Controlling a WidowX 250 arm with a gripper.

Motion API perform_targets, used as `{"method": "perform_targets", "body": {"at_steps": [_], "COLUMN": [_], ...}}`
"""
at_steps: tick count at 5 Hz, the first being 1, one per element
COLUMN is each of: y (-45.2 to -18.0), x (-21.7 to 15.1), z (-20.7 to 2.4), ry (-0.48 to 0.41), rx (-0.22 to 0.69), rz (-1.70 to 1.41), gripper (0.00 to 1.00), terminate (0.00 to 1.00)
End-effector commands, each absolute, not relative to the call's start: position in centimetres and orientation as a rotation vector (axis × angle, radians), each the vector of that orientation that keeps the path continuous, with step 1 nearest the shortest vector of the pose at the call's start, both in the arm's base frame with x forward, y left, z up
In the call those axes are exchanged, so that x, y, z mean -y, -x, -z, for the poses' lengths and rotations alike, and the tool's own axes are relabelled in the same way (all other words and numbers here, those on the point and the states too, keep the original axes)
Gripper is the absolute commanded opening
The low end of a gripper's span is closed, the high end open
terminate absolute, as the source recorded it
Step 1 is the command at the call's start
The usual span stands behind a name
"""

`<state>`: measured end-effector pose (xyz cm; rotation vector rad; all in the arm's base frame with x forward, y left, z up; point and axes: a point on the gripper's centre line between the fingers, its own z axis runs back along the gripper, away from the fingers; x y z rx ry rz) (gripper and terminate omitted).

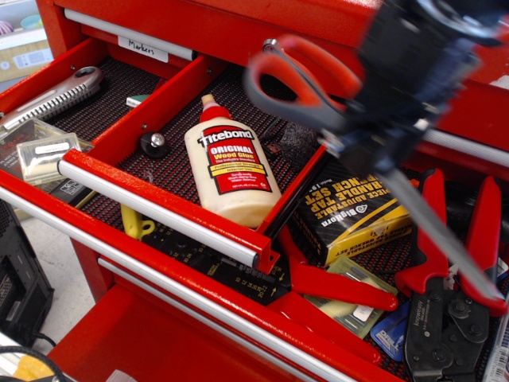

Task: Pick up scissors and put into drawer

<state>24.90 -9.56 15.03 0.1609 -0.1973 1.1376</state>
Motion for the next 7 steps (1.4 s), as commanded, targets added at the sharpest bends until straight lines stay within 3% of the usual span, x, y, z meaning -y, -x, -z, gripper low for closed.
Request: {"method": "perform_targets", "body": {"at_steps": [1, 2, 3, 6, 7], "y": [-26.7, -27.0, -27.1, -27.1, -27.1], "x": [2.6, -0.2, -0.9, -0.9, -0.9], "z": [-17.1, -16.3, -14.6, -14.6, -14.6], "ry": [-0.091, -0.035, 0.031, 0.031, 0.031], "rx": [0.281, 0.294, 0.262, 0.262, 0.262], "rz": [-0.985, -0.898, -0.737, -0.737, -0.737], "gripper": [0.0, 0.0, 1.0, 1.0, 1.0], "terminate": [0.0, 0.0, 0.0, 0.0, 1.0]}}
